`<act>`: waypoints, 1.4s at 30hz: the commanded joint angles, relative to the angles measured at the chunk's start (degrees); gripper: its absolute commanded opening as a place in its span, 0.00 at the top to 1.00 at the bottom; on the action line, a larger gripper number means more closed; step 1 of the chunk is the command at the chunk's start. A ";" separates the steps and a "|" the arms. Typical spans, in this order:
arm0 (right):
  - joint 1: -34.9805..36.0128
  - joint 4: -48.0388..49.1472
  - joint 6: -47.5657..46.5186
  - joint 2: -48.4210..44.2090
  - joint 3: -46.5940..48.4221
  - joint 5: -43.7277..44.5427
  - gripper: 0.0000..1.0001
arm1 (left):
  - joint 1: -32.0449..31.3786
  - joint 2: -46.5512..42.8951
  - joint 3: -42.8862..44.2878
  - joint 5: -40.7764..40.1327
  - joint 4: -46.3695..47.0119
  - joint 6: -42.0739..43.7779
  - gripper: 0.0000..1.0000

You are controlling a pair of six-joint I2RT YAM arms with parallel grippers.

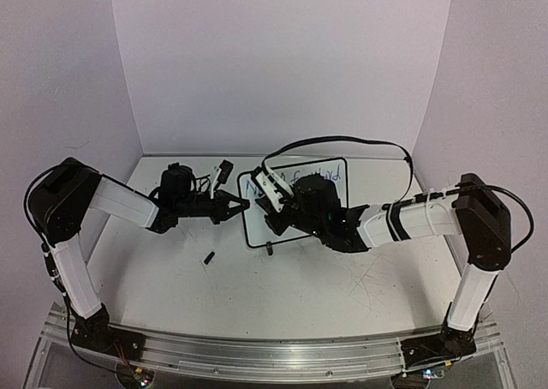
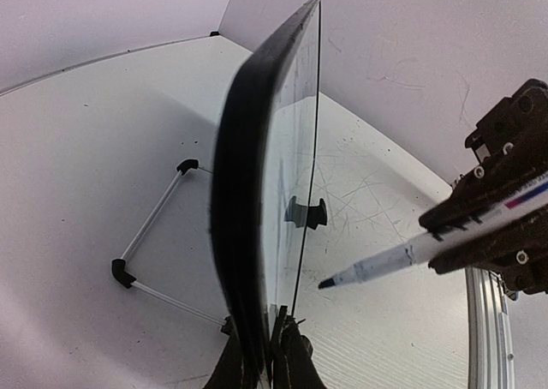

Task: Write a sentence on the whiteboard
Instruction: Write on the whiteboard with the whiteboard marker without the cap.

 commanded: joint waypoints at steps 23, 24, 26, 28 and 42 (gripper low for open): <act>0.93 0.52 -0.30 1.09 1.73 7.09 1.00 | 0.75 -0.90 -0.61 -11.46 -2.86 3.95 1.00; 0.94 0.54 -0.31 1.15 1.73 7.25 1.00 | 0.76 -0.89 -0.67 -11.46 -2.83 3.95 1.00; 0.91 0.46 -0.26 1.26 1.73 7.55 1.00 | 0.75 -0.88 -0.65 -11.50 -2.84 3.95 1.00; 0.90 0.33 -0.09 1.50 1.73 7.77 1.00 | 0.77 -0.90 -0.66 -11.50 -2.81 4.03 1.00; 0.94 -1.14 1.37 2.38 1.10 9.03 1.00 | 0.68 -1.21 -0.66 -11.61 -2.93 4.30 1.00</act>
